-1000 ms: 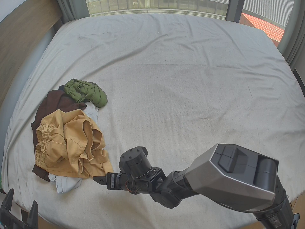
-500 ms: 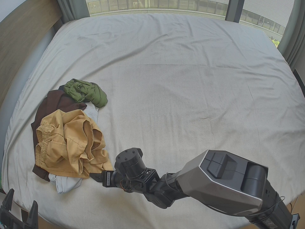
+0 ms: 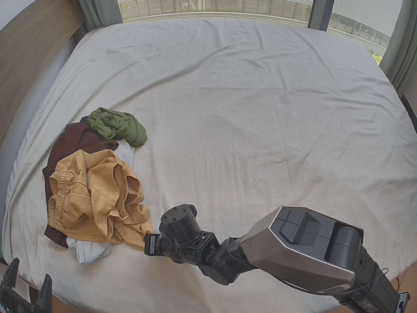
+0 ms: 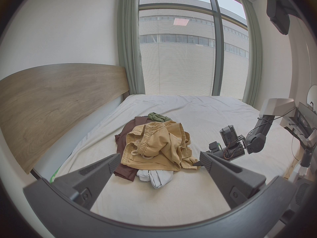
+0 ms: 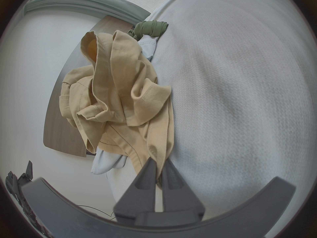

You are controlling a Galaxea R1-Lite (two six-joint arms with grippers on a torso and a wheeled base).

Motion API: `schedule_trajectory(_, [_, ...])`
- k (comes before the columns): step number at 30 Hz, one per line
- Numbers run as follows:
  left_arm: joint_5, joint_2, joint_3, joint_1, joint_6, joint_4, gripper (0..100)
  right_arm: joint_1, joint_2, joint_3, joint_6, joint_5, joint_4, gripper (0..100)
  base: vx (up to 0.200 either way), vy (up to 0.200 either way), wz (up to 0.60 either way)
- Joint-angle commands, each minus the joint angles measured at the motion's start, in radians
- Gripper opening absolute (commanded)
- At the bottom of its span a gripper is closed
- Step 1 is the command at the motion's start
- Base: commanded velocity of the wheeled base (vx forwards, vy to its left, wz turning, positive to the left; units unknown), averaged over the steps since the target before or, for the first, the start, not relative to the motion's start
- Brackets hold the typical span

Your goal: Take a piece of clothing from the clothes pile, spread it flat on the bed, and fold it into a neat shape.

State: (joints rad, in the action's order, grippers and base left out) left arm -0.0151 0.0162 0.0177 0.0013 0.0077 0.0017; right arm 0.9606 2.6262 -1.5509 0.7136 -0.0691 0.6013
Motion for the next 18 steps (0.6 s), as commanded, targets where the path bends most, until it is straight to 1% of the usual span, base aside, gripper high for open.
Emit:
schedule_trajectory(1, [0.0, -0.012, -0.018, 0.0, 0.0, 0.001, 100, -0.003, -0.025, 0.026, -0.002, 0.003, 0.002, 0, 0.0, 0.0, 0.0])
schedule_trajectory(8, [0.0, -0.012, -0.018, 0.0, 0.0, 0.0, 100, -0.023, -0.09, 0.094, -0.008, 0.008, -0.001, 0, 0.0, 0.0, 0.0])
schedule_trajectory(10, [0.0, -0.012, -0.018, 0.0, 0.0, 0.0, 100, -0.036, -0.127, 0.143, -0.014, 0.026, -0.005, 0, 0.0, 0.0, 0.0])
schedule_trajectory(15, [0.0, -0.012, -0.018, 0.0, 0.0, 0.0, 100, -0.062, -0.212, 0.265, -0.022, 0.029, -0.003, 0, 0.0, 0.0, 0.0])
schedule_trajectory(18, [0.001, -0.012, -0.018, 0.0, 0.0, 0.0, 100, -0.076, -0.235, 0.291, -0.022, 0.029, -0.001, 0, 0.0, 0.0, 0.0])
